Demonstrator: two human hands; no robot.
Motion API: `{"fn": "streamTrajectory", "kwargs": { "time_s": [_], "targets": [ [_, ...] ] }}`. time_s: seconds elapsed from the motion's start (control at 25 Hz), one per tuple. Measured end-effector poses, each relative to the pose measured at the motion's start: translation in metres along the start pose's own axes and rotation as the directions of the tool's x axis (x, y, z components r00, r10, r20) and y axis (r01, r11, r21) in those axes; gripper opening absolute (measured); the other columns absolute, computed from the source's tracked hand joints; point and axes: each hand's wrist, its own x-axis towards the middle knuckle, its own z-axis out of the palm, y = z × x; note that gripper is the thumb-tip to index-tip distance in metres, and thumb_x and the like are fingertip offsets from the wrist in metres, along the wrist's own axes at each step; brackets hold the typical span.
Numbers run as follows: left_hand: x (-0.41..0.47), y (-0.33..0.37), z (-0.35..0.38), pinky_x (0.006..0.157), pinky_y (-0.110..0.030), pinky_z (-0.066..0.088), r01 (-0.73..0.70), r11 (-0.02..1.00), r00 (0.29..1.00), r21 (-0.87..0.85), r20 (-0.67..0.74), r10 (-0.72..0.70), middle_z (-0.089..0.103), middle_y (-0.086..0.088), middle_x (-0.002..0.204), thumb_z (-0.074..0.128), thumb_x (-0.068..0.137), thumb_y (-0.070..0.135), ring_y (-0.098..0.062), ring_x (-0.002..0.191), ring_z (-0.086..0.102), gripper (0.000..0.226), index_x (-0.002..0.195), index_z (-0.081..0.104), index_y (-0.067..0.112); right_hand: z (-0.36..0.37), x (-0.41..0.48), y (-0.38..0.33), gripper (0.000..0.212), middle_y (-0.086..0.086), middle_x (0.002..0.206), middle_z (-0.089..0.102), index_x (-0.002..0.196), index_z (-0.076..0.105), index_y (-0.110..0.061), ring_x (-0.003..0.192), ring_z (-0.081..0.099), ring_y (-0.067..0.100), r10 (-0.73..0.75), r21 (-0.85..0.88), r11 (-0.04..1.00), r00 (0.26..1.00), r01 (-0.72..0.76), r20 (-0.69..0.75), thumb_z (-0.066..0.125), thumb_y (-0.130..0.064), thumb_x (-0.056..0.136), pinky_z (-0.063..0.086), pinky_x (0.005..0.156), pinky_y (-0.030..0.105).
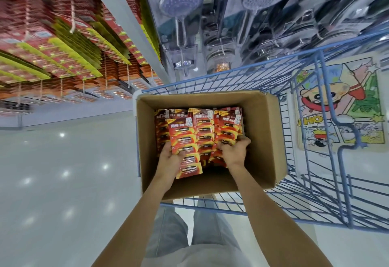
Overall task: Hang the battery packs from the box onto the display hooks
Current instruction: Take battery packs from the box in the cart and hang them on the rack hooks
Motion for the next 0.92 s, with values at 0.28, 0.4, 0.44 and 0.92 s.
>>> {"fn": "streamTrajectory", "kwargs": {
  "time_s": [0.28,0.4,0.44,0.92],
  "targets": [
    [-0.049,0.038,-0.024,0.084,-0.039,0.063,-0.135,0.988,0.987,-0.077,0.082,0.141,0.074,0.003,0.117,0.066,0.099,0.017,-0.018,0.104,0.075,0.038,0.134,0.055,0.029,-0.042,-0.054,-0.031,0.034,-0.002,0.122,0.073,0.129,0.06,-0.029,0.112,0.072,0.02,-0.079,0.127,0.992,0.91,0.029,0.406,0.07,-0.024,0.098,0.055,0.103,0.053],
    [-0.081,0.062,-0.039,0.086,-0.045,0.063,-0.233,0.962,0.962,-0.14,0.11,0.249,0.076,0.002,0.118,0.067,0.098,0.023,-0.022,0.106,0.076,0.037,0.134,0.06,0.028,-0.061,-0.092,-0.062,0.036,-0.003,0.121,0.075,0.131,0.06,-0.026,0.11,0.073,0.018,-0.219,0.191,0.971,0.859,0.145,0.463,0.07,-0.02,0.097,0.055,0.102,0.052],
    [-0.094,0.071,-0.044,0.089,-0.048,0.061,-0.26,0.95,0.954,-0.174,0.103,0.28,0.076,0.0,0.12,0.067,0.098,0.023,-0.025,0.107,0.075,0.037,0.135,0.06,0.027,-0.067,-0.105,-0.074,0.037,-0.001,0.121,0.075,0.132,0.06,-0.023,0.111,0.073,0.019,-0.266,0.22,0.959,0.84,0.18,0.472,0.07,-0.017,0.097,0.055,0.101,0.051],
    [-0.199,0.141,-0.136,0.077,-0.035,0.064,-0.623,0.727,0.775,-0.288,-0.1,0.624,0.077,-0.004,0.116,0.06,0.102,0.023,-0.026,0.103,0.076,0.029,0.131,0.064,0.022,-0.04,-0.253,-0.185,0.028,0.002,0.113,0.078,0.125,0.065,-0.024,0.103,0.076,0.025,-0.488,0.374,0.872,0.605,0.315,0.629,0.068,-0.021,0.098,0.06,0.088,0.045]
  ]
}}
